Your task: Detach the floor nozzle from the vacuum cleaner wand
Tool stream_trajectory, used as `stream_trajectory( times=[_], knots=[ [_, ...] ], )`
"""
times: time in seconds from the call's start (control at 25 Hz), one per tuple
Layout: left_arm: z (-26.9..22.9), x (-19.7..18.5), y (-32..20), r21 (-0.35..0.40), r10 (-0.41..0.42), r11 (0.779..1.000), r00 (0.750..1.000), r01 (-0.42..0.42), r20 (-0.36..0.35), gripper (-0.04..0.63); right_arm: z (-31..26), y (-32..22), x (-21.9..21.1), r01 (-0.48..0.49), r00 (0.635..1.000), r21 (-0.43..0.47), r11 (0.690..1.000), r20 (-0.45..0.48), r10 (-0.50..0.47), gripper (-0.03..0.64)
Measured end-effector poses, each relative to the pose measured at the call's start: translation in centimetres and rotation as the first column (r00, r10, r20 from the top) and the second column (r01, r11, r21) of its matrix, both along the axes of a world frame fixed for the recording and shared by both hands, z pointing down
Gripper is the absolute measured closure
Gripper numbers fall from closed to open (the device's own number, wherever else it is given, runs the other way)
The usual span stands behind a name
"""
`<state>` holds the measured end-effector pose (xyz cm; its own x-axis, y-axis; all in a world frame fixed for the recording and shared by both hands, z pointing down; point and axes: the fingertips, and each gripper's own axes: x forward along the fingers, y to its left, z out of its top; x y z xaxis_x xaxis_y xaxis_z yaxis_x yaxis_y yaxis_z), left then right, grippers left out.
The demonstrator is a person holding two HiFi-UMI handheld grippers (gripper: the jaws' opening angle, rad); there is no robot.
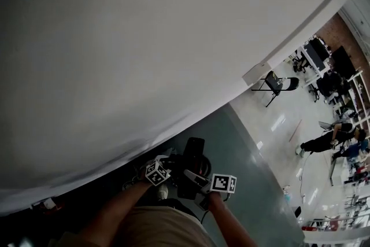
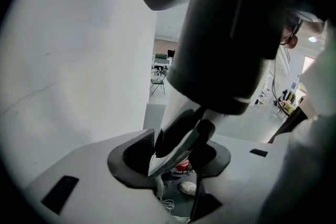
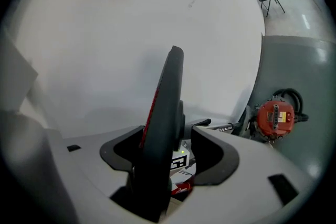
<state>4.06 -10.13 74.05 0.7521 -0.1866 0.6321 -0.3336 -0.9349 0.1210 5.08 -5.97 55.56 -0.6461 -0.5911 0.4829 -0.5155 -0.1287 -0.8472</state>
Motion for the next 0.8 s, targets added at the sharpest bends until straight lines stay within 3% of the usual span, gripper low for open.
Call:
stream_trajectory(
  times=[0.36,0.48,0.64,0.72,0.8],
  knots=[
    [-0.4,3.4,3.0,0.017,0.094,0.995,0.995,-0.094,0.043,0.419,-0.2,1.1,3.5,0.089,0.996,0.002,0.996,0.002,-0.089,0.344],
    [-0.4,4.3,3.3,0.020,0.069,0.997,0.997,-0.070,0.044,0.419,0.0,1.1,4.4,0.113,0.993,0.007,0.994,0.031,-0.113,0.354],
    [-0.3,5.4,3.2,0.019,0.022,1.000,0.999,-0.023,0.024,0.419,0.0,1.2,6.0,0.061,0.990,0.030,0.998,0.125,-0.064,0.371],
    [-0.4,6.1,3.2,0.028,0.017,0.999,1.000,-0.017,0.021,0.419,-0.1,1.4,6.9,0.049,0.993,0.037,0.998,0.108,-0.052,0.374],
    [-0.3,6.9,3.2,0.044,0.016,0.999,1.000,-0.017,0.023,0.423,-0.1,1.4,7.8,0.066,0.997,0.045,0.997,0.034,-0.068,0.374]
  ],
)
